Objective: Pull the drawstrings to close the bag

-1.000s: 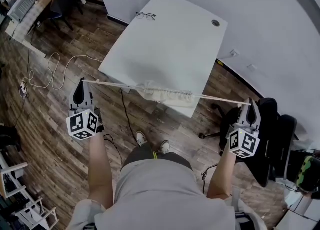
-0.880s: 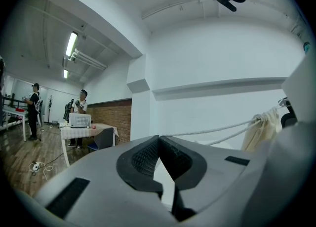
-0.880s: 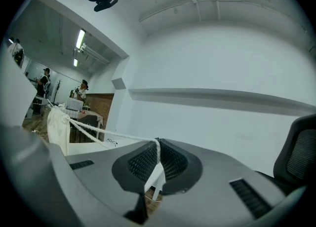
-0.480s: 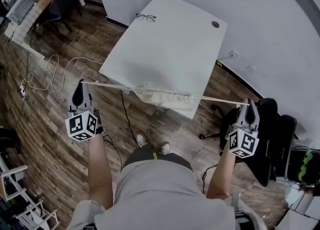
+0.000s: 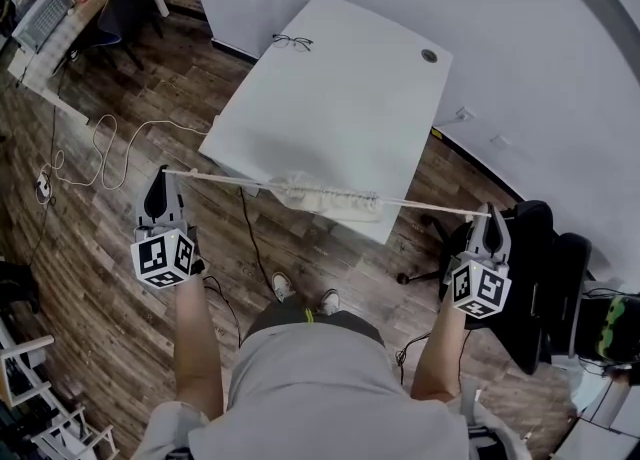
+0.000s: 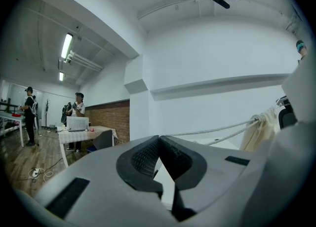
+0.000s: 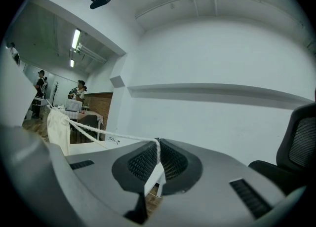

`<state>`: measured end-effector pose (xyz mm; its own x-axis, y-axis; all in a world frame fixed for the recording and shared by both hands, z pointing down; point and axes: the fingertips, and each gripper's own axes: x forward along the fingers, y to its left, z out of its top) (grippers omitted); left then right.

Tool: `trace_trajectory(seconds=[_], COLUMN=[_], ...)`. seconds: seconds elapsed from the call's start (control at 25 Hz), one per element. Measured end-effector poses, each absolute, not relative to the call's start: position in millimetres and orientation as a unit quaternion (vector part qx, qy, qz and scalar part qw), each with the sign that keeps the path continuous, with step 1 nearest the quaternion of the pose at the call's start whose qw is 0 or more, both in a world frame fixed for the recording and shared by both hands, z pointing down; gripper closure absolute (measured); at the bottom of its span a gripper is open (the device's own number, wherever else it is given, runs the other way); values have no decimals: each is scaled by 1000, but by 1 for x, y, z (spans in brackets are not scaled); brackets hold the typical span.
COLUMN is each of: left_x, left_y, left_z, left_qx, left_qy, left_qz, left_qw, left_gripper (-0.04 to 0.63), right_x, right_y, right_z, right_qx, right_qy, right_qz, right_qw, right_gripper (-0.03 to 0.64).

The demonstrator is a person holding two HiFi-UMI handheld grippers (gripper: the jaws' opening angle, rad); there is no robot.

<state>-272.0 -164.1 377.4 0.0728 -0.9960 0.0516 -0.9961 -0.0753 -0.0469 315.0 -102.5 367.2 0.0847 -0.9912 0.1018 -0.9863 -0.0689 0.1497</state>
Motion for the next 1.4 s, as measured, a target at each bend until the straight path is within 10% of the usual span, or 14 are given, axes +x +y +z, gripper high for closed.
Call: trace_trajectory(seconds=[1.4], left_x=[-228], left_y=[-225], left_z=[364], left_qx=[802], left_qy=[-598], left_qz=[14], left_qw=[7], left_gripper=[578], right_x=[232], right_y=[-166], right_z=[351], right_qx=[686], right_qy=[-725], right_qz=[-14], right_qw=[68], right_gripper=[581])
